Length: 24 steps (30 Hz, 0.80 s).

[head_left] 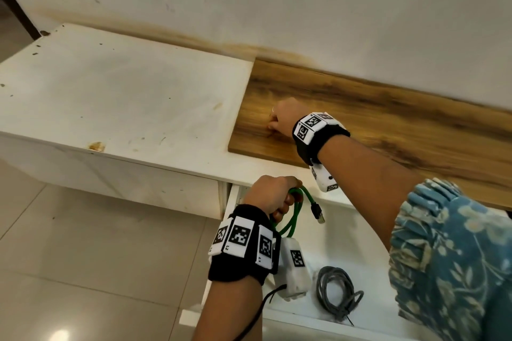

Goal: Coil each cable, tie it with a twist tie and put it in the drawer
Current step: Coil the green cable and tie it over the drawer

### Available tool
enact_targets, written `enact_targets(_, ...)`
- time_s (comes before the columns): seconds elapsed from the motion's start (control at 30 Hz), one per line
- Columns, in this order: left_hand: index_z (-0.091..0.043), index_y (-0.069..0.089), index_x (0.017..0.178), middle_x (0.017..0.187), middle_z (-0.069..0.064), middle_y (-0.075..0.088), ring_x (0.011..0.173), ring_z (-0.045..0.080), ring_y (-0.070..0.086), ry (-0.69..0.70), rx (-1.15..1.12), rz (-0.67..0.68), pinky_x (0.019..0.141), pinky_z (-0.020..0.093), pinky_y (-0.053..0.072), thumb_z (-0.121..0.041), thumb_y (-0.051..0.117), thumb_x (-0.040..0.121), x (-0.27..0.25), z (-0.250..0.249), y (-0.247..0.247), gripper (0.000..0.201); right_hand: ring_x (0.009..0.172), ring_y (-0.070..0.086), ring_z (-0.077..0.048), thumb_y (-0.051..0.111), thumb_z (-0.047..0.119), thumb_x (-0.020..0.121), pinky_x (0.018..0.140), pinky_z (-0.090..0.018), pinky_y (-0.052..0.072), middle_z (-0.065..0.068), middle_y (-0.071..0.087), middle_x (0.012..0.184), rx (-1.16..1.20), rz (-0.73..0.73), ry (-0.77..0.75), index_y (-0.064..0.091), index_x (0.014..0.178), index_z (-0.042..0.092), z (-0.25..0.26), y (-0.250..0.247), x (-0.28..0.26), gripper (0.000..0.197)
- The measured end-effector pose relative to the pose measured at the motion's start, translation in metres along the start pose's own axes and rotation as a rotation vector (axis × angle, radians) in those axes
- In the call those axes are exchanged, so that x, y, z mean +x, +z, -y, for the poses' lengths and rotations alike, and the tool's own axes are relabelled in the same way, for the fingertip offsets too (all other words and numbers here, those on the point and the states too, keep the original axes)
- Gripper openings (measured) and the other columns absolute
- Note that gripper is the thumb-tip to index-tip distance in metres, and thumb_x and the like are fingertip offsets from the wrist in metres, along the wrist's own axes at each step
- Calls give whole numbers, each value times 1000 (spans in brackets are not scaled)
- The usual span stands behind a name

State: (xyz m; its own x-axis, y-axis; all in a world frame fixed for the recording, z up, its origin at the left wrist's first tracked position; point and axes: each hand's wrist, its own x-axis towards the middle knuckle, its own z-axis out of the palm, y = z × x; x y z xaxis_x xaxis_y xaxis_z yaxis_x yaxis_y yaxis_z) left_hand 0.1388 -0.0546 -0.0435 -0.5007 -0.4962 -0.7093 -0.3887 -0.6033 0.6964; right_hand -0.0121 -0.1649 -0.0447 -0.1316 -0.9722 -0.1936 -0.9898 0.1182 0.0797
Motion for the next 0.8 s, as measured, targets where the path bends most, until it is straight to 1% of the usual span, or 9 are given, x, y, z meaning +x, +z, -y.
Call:
enact_targets(0.13, -6, 60, 65, 40, -6, 35, 32, 7, 25, -7, 21, -5, 36, 17, 19, -27, 54, 89, 1, 0, 0, 32, 86, 61, -20, 62, 25, 88, 67, -22, 47, 1, 66, 95, 109, 7, 37, 68, 89, 16, -8, -2, -9, 10)
enact_targets(0.27, -7, 60, 66, 42, -6, 36, 33, 7, 26, -9, 13, 7, 36, 17, 20, -28, 53, 90, 2, 1, -1, 33, 89, 64, -19, 70, 15, 76, 83, -31, 54, -3, 69, 95, 365, 17, 149, 63, 91, 16, -26, 3, -28, 17)
enact_targets(0.37, -8, 60, 67, 43, -7, 36, 34, 6, 27, -16, 10, 25, 36, 18, 20, -29, 53, 91, 2, 1, 2, 32, 75, 61, -14, 69, 15, 78, 70, -25, 51, 2, 65, 80, 427, 82, 167, 65, 96, 12, -42, 7, -50, 19)
enact_targets(0.43, -7, 61, 69, 43, -7, 36, 34, 6, 27, -5, -13, 36, 36, 17, 20, -28, 54, 92, 3, 0, 5, 31, 63, 53, -6, 66, 15, 82, 56, -16, 40, 4, 64, 78, 489, 82, 168, 64, 90, 17, -54, 11, -70, 9)
enact_targets(0.5, -7, 61, 71, 42, -7, 37, 34, 5, 27, 20, -51, 44, 35, 17, 19, -27, 58, 90, 3, -1, 9, 28, 61, 50, -5, 65, 13, 81, 54, -12, 38, 2, 67, 85, 556, 12, 199, 65, 87, 18, -66, 17, -92, 8)
enact_targets(0.57, -7, 60, 71, 43, -7, 35, 34, 5, 26, 49, -96, 43, 34, 16, 19, -23, 65, 86, 3, -1, 13, 22, 59, 50, -4, 63, 11, 81, 53, -8, 40, 3, 66, 81, 642, -53, 241, 67, 96, 16, -73, 19, -115, 17)
enact_targets(0.63, -8, 58, 72, 45, -6, 34, 35, 5, 24, 68, -145, 38, 33, 16, 18, -18, 71, 80, 3, -1, 18, 18, 62, 53, 1, 64, 11, 82, 58, -7, 42, 8, 64, 79, 667, -137, 262, 69, 103, 16, -74, 17, -141, 23)
enact_targets(0.7, -8, 57, 74, 46, -6, 33, 34, 5, 23, 72, -179, 28, 32, 16, 17, -15, 71, 79, 3, 0, 24, 17, 64, 58, 4, 67, 12, 81, 64, -9, 43, 10, 65, 78, 707, -245, 287, 71, 98, 18, -71, 15, -169, 18)
enact_targets(0.8, -9, 56, 69, 45, -7, 33, 34, 6, 24, 93, -224, 2, 34, 16, 16, -12, 68, 80, 5, 2, 33, 16, 59, 57, 10, 69, 8, 78, 58, 0, 39, 15, 62, 68, 751, -409, 328, 73, 90, 18, -61, 15, -207, 16)
